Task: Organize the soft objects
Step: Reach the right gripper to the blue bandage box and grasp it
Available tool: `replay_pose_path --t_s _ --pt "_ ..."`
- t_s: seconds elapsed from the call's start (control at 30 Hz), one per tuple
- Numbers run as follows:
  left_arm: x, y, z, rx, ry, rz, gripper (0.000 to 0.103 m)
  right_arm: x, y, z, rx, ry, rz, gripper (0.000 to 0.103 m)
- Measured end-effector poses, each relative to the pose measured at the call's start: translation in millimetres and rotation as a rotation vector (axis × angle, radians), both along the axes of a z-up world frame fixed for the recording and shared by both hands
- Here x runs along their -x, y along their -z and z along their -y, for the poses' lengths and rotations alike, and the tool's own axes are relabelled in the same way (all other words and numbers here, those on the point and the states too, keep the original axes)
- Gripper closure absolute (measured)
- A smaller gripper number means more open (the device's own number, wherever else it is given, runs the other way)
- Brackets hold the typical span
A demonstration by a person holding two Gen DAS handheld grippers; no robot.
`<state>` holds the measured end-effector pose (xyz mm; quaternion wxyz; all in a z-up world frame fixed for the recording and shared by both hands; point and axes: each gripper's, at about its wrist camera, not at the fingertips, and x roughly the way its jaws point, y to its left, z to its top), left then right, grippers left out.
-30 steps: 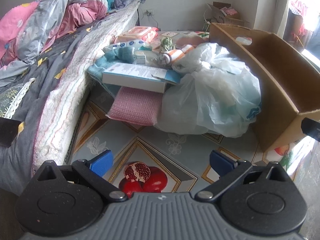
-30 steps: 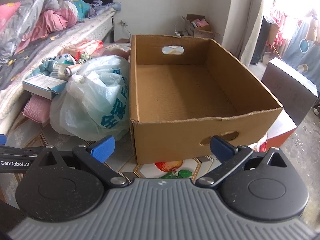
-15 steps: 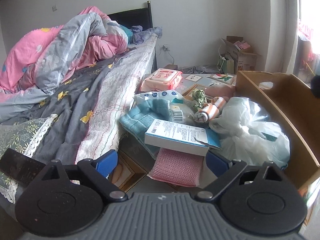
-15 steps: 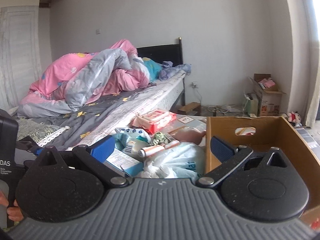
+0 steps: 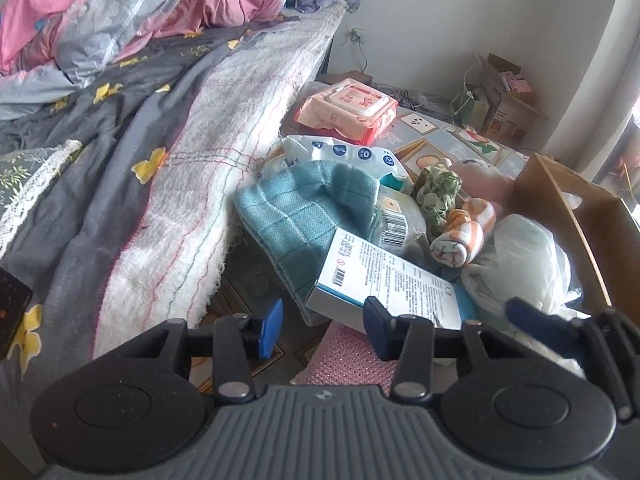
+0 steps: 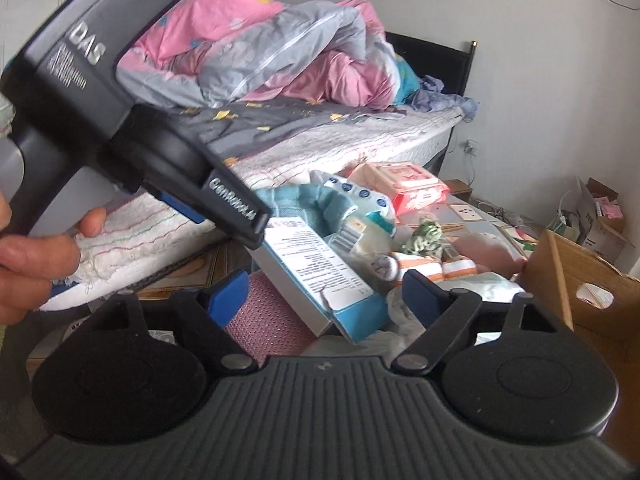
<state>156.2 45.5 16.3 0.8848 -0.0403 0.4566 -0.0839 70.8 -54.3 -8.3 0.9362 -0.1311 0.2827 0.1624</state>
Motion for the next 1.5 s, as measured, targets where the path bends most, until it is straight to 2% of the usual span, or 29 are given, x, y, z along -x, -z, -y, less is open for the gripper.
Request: replay_pose_path --t_s 0.1,0.23,0.4,0.6,0.67,0.73,0.83,0.9,1.1,1.2,1.27,1.3,1.37,1.43,1.5 --pt "-8 6 1 0.031 -0.002 -0.031 0.066 -13 11 -12 0.025 -0.025 -0.028 0.033" --pt "-14 7 3 0.036 0.000 -0.033 0.069 -37 36 -36 0.126 -0.032 -0.032 0.044" --pt "-17 5 -3 0.073 0.002 -0.038 0.070 -43 48 -51 0.253 -0.037 0.004 0.049" --pt "-4 -7 -15 0.142 -0.014 0.012 0.067 -44 40 -47 0.256 -0.011 0.029 0.063" --pt "3 -13 -19 0.147 -0.034 0.048 0.063 -43 32 -39 0.244 0.024 0.052 0.074" --pt "11 -18 -25 0.160 -0.055 0.085 0.050 -42 22 -27 0.198 0.059 0.060 0.078" --pt "24 -23 -29 0.156 -0.071 0.153 0.041 -46 8 -4 0.111 0.110 0.065 0.082" --pt "31 -24 -28 0.140 -0.065 0.179 0.038 -50 -3 14 0.009 0.127 0.046 0.084" --pt "52 -23 -27 0.122 -0.009 0.193 0.036 -55 -32 79 -0.402 0.158 -0.065 0.085" --pt "60 -21 -28 0.118 0.014 0.189 0.036 -55 -30 100 -0.627 0.112 -0.171 0.085" --pt "64 -17 -29 0.117 0.029 0.180 0.036 -54 -18 100 -0.718 0.083 -0.263 0.085" --pt "65 -14 -28 0.111 0.032 0.172 0.036 -58 -8 97 -0.732 0.085 -0.310 0.084" --pt "64 -6 -26 0.098 0.041 0.145 0.037 -58 9 87 -0.663 0.121 -0.366 0.083" --pt "63 1 -22 0.096 0.062 0.115 0.037 -54 20 80 -0.586 0.157 -0.376 0.082" --pt "62 7 -16 0.094 0.095 0.093 0.037 -49 22 77 -0.551 0.159 -0.364 0.081"
